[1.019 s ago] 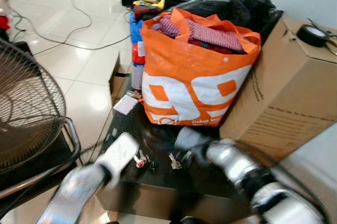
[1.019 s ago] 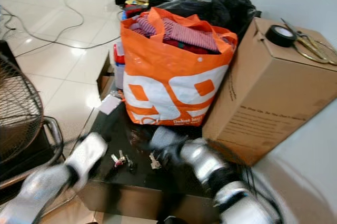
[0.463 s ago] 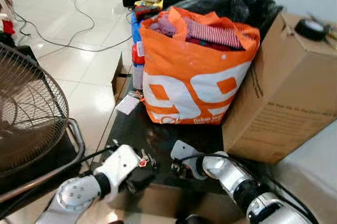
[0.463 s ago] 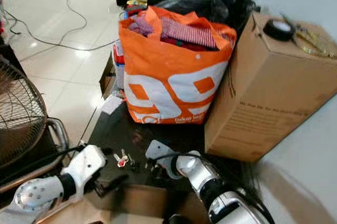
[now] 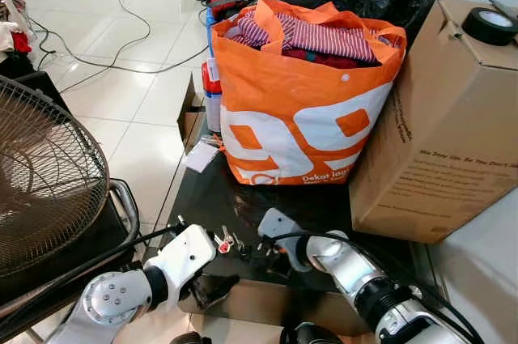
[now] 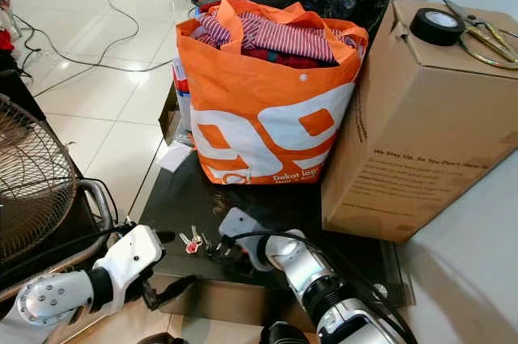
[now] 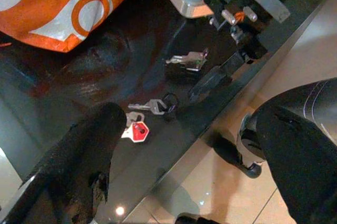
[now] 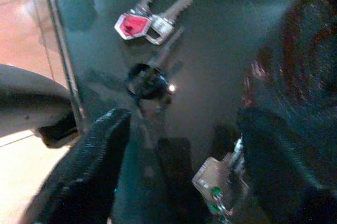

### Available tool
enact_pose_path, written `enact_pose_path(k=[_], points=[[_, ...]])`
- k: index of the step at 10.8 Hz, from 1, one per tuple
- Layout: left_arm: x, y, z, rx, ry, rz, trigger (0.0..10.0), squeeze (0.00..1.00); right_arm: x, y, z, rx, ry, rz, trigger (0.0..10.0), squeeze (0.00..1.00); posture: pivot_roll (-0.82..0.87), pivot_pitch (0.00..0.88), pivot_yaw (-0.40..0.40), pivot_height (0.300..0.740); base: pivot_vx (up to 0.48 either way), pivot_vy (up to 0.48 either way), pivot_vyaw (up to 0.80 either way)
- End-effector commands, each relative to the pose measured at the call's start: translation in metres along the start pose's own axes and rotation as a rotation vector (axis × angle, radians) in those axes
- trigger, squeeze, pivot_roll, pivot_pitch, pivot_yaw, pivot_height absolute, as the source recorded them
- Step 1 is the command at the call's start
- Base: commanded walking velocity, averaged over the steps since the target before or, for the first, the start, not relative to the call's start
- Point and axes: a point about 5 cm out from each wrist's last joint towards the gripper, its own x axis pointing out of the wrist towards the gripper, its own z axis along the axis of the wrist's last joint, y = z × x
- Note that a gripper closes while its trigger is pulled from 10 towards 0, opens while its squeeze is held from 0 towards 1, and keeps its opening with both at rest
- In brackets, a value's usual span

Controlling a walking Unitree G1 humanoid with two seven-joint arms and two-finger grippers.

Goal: Hang keys on a hook

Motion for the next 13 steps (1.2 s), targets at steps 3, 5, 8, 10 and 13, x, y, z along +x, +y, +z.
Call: enact_pose_path(k=[3, 5, 8, 10, 13], points=[[0.004, 0.002, 0.005, 0.015, -0.009, -0.009, 10.0, 0.00, -0.014, -0.015, -0.005, -0.068, 0.051, 0.000, 10.0, 0.00, -0.11, 0.079, -0.023, 0.740, 0.000, 0.000, 0.00], [0.008, 0.003, 0.006, 0.017, -0.014, -0.015, 10.0, 0.00, -0.023, -0.022, -0.014, -0.144, 0.123, 0.024, 10.0, 0.00, -0.12, 0.069, -0.024, 0.740, 0.000, 0.000, 0.00], [0.005, -0.002, -0.003, 0.014, 0.022, -0.043, 10.0, 0.00, -0.023, -0.020, -0.017, -0.150, 0.153, 0.042, 3.3, 0.00, -0.12, 0.067, -0.034, 0.740, 0.000, 0.000, 0.00], [0.003, -0.003, -0.009, 0.008, 0.049, -0.035, 10.0, 0.00, -0.020, -0.016, -0.014, -0.124, 0.128, 0.051, 2.4, 0.00, -0.12, 0.067, -0.037, 0.740, 0.000, 0.000, 0.00], [0.001, -0.004, -0.013, 0.005, 0.063, -0.039, 10.0, 0.00, -0.017, -0.016, -0.012, -0.106, 0.120, 0.029, 0.0, 0.00, -0.12, 0.072, -0.040, 0.740, 0.000, 0.000, 0.00]])
